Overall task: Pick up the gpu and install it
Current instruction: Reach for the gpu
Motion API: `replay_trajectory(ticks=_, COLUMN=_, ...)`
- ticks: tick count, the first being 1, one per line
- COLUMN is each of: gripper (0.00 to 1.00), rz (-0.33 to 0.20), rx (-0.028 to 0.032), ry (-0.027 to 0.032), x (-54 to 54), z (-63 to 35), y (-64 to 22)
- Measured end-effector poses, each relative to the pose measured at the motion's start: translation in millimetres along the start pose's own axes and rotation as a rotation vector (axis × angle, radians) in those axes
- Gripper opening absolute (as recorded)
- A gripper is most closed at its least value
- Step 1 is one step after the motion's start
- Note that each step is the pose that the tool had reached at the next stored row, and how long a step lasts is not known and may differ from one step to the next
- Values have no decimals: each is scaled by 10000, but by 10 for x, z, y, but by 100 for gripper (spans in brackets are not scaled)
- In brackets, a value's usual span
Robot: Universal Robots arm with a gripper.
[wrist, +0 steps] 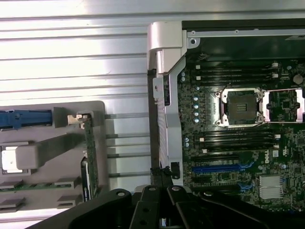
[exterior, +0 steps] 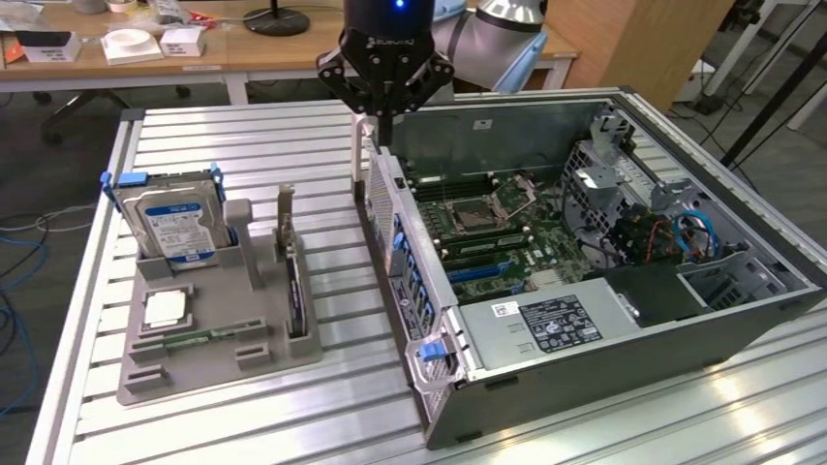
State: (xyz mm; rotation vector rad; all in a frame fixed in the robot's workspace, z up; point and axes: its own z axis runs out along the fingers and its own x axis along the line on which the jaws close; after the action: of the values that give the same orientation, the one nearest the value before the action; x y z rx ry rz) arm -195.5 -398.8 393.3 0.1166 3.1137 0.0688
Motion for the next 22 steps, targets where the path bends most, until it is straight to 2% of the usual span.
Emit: replay_trajectory(ticks=22, gripper=11, rz=0, rx=0, ry=0, x=81, z=-2, y=-6)
